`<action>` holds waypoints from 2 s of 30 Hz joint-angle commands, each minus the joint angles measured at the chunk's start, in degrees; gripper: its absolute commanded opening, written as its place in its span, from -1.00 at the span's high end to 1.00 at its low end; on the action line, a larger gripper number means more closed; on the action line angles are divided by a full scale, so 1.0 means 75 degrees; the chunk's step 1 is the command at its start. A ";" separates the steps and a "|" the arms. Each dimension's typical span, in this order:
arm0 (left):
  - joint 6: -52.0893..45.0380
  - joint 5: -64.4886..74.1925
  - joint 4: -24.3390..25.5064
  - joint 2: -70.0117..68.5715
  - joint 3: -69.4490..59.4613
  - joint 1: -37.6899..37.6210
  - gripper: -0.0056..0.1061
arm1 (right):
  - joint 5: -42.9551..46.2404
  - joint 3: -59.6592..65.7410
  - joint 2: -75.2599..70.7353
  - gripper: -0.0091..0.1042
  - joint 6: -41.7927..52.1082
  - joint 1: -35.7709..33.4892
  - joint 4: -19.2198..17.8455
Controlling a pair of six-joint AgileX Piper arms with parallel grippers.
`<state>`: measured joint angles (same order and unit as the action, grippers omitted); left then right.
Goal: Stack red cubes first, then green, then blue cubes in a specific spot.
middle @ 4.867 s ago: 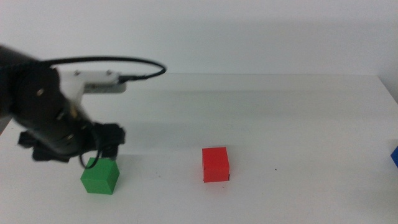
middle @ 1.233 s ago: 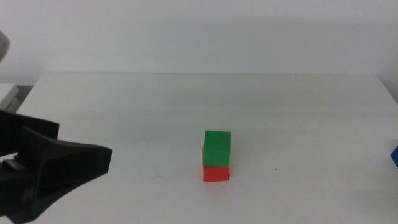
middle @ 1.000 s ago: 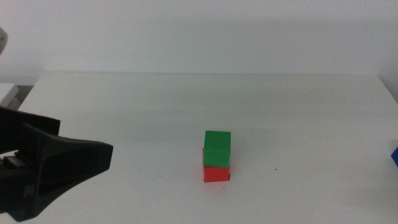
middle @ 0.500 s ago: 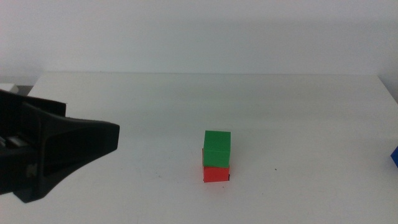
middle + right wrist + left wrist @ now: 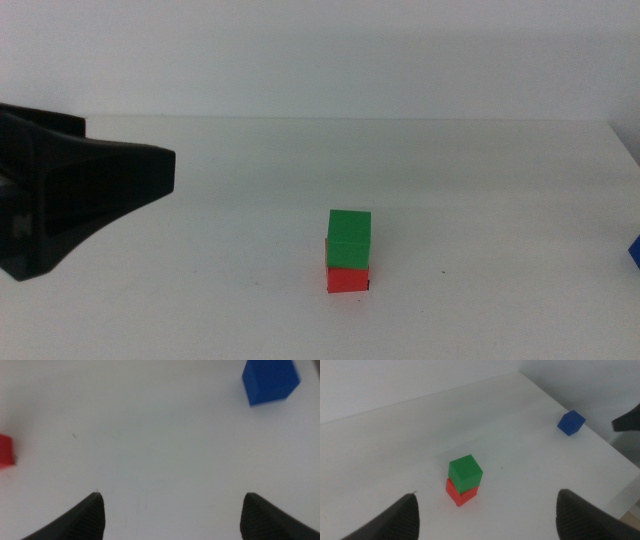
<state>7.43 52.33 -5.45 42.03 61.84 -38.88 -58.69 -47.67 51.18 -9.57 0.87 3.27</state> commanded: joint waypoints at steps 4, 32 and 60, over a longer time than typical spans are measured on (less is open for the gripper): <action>-0.0017 -0.0098 0.0001 -0.0030 0.0083 -0.0005 -0.78 | -0.0287 -0.1336 0.1966 -0.80 0.0475 0.0346 -0.0963; -0.0017 -0.0098 0.0001 -0.0030 0.0083 -0.0005 -0.78 | 0.1461 -0.3479 0.7882 0.53 0.3170 0.2256 -0.0436; -0.0034 -0.0098 0.0331 -0.0030 0.0083 -0.0005 -0.78 | -0.1503 -0.6807 0.7684 0.74 -0.5175 -0.6121 -0.2451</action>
<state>7.28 52.33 -3.32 42.03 62.08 -38.88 -69.32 -97.66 108.43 -47.87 -44.51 -14.20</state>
